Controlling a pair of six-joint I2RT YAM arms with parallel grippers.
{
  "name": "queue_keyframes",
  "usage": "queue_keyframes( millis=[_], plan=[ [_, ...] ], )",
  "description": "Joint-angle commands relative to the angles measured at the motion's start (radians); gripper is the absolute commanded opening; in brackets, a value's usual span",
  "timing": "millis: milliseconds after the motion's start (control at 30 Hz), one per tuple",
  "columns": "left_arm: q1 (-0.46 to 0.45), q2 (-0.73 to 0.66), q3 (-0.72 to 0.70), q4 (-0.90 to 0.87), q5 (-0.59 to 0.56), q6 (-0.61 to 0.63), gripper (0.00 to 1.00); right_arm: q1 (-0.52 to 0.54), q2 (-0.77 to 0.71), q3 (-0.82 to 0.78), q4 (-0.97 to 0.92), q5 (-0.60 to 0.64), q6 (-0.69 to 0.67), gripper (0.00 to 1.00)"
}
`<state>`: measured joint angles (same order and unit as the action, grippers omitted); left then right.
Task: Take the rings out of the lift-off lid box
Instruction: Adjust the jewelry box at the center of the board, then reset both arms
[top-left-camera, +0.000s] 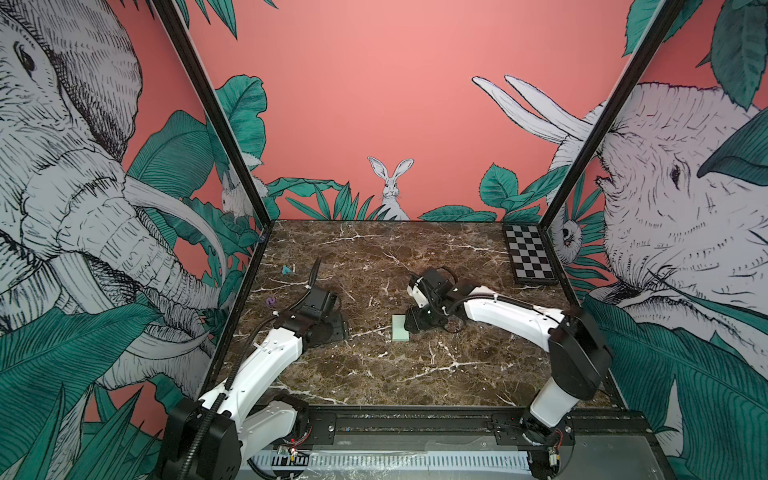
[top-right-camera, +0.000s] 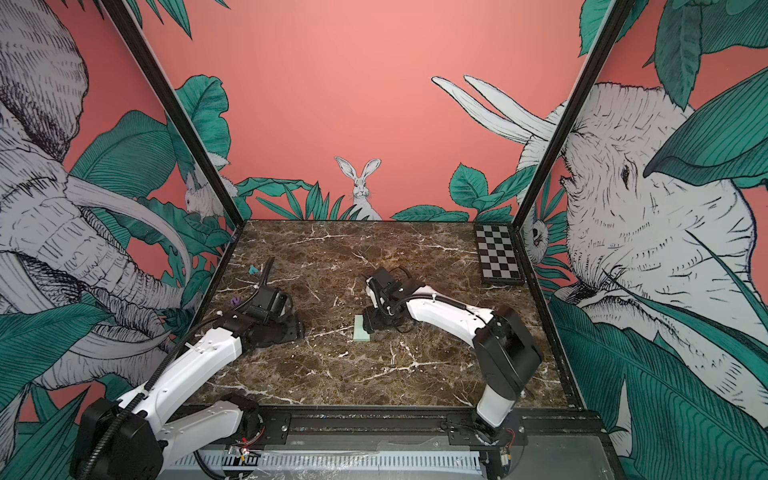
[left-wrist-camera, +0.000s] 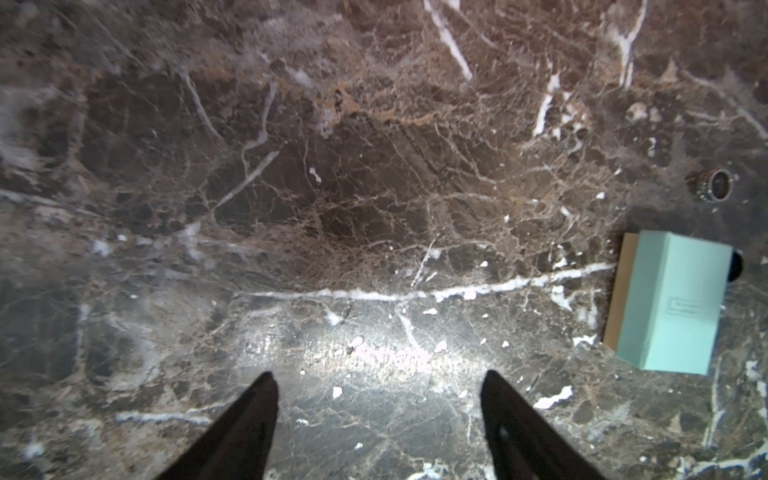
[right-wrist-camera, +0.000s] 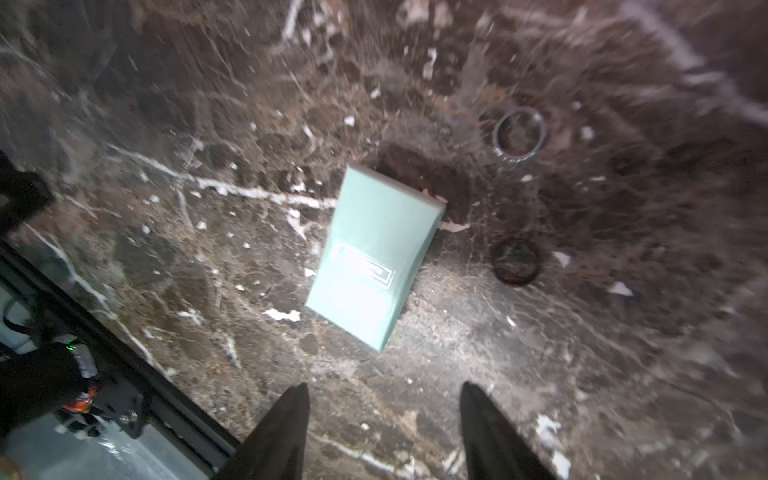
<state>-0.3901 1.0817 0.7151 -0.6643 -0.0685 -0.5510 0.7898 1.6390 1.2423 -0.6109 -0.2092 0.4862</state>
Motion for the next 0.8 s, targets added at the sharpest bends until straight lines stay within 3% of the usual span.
queue_keyframes(
  millis=[0, 33, 67, 100, 233, 333, 500, 633, 767],
  plan=[
    [0.005, 0.031, 0.078, -0.013, -0.077, 0.072, 0.98, -0.039, -0.1, 0.063, -0.122, 0.167, -0.106, 0.78],
    [0.005, 0.052, 0.094, 0.003, -0.081, 0.096, 0.99, -0.053, -0.12, 0.063, -0.134, 0.192, -0.127, 0.84],
    [0.005, 0.075, 0.119, 0.016, -0.088, 0.121, 0.99, -0.073, -0.146, 0.063, -0.14, 0.215, -0.151, 0.98],
    [0.005, 0.1, 0.14, 0.035, -0.104, 0.143, 0.99, -0.093, -0.169, 0.063, -0.141, 0.233, -0.175, 0.99],
    [0.043, 0.209, 0.204, 0.107, -0.157, 0.222, 0.99, -0.197, -0.259, 0.053, -0.11, 0.308, -0.267, 0.99],
    [0.101, 0.263, 0.198, 0.201, -0.171, 0.266, 0.99, -0.288, -0.334, -0.046, 0.005, 0.358, -0.341, 0.99],
    [0.183, 0.207, 0.01, 0.514, -0.229, 0.321, 0.99, -0.419, -0.552, -0.448, 0.526, 0.373, -0.51, 0.99],
    [0.211, 0.126, -0.108, 0.742, -0.254, 0.422, 1.0, -0.539, -0.573, -0.581, 0.651, 0.377, -0.477, 0.99],
    [0.219, 0.136, -0.19, 0.962, -0.274, 0.62, 0.99, -0.616, -0.558, -0.729, 0.866, 0.358, -0.486, 0.99]
  ],
)
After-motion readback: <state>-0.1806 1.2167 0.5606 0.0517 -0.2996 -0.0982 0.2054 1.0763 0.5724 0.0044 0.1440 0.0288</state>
